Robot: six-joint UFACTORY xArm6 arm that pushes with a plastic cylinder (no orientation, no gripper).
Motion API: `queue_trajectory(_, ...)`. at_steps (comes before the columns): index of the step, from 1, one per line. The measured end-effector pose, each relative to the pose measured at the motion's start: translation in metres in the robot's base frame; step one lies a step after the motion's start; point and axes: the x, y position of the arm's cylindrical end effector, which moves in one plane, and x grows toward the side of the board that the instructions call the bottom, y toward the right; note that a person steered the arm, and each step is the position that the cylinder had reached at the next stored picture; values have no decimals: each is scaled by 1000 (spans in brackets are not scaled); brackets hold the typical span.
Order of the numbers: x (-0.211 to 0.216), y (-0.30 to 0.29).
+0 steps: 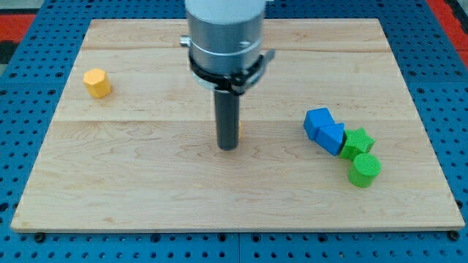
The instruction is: Push the yellow heart left and up
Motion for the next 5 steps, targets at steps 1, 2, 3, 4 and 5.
queue_trajectory(1,-15,11)
queue_trajectory(2,-15,51)
queue_trajectory(3,-27,53)
queue_trajectory(4,-42,30)
queue_trajectory(5,-44,-4)
